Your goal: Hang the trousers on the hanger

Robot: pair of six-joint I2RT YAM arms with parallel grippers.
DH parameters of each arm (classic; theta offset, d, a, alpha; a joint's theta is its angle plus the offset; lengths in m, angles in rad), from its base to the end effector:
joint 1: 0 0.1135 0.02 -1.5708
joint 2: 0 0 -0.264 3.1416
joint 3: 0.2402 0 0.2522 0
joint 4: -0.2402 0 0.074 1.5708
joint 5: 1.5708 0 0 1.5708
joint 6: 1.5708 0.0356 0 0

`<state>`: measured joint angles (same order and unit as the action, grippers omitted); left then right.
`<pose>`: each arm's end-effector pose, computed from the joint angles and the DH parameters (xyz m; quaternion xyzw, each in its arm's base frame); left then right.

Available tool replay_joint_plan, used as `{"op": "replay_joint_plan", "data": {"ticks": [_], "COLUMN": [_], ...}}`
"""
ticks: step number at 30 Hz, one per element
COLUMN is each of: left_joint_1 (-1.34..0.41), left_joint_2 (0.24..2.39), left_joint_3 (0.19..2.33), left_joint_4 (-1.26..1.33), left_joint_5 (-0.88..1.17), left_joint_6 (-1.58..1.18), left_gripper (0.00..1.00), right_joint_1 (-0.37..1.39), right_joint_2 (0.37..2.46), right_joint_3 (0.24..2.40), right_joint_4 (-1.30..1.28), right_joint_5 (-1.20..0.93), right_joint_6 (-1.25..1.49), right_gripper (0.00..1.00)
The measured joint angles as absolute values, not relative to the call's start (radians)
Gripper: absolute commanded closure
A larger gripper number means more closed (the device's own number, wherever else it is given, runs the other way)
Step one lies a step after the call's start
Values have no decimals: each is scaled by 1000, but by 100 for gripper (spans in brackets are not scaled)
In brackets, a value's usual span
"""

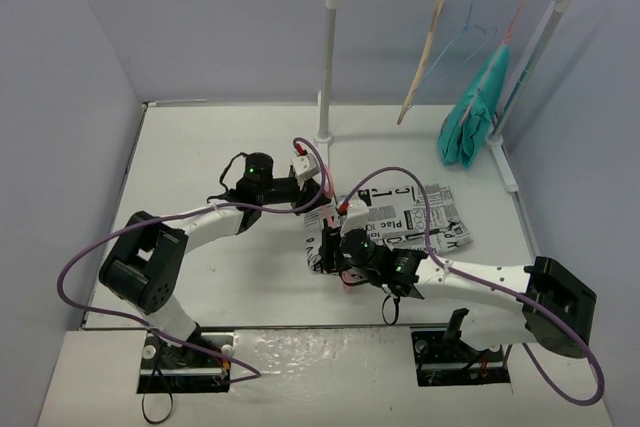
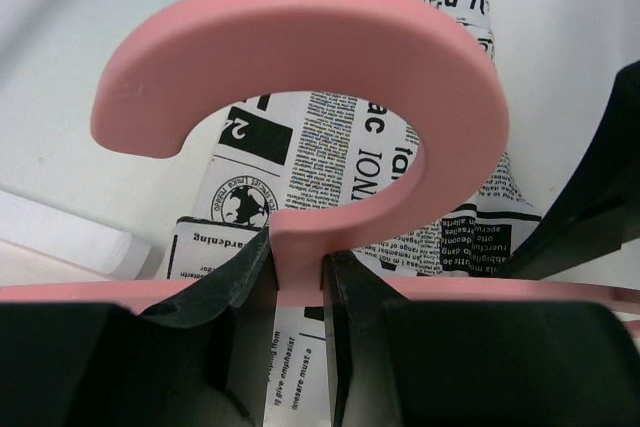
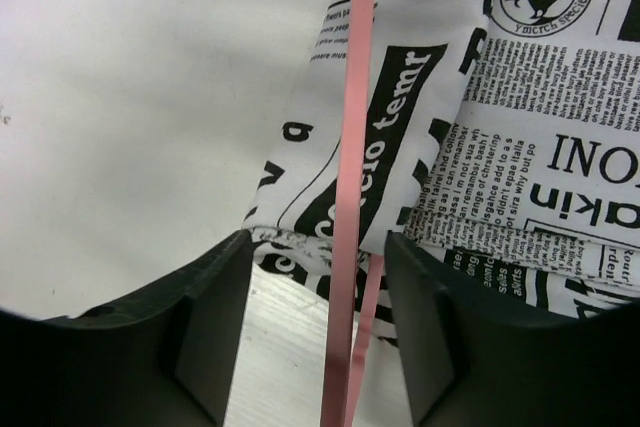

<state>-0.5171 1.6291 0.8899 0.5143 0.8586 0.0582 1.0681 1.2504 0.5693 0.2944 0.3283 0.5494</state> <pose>0.2923 -0.1973 0.2347 0.4505 0.6082 -0.4459 0.4779 0.1376 0.2264 0.2158 -0.1218 0.8147 0.3047 0.4782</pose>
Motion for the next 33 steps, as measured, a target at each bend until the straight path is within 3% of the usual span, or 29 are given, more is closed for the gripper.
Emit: {"op": "replay_joint_plan", "data": {"ticks": [7, 11, 14, 25, 30, 33], "left_joint_1": [-505, -501, -499, -488, -488, -488], "left_joint_2": [1629, 1629, 1629, 1620, 1620, 1620], "left_joint_3": [886, 886, 886, 905, 911, 912], "left_joint_4": [511, 494, 477, 380, 362, 358], "left_joint_5": [894, 915, 933, 976, 982, 985], "left_joint_6": [81, 105, 135, 223, 235, 240], "left_gripper": [98, 98, 97, 96, 95, 95], "right_joint_1": [963, 817, 717, 596, 595, 594], "right_joint_2": [1145, 1058, 1064, 1391, 1495, 1533], "right_joint_3": [576, 583, 620, 798, 815, 824], "right_joint_4": [202, 158, 133, 109, 108, 113], "right_joint_5": [231, 129, 17, -260, -288, -302], "right_joint_6": [545, 537, 537, 573, 578, 578], "right_gripper": [47, 60, 63, 39, 38, 43]}}
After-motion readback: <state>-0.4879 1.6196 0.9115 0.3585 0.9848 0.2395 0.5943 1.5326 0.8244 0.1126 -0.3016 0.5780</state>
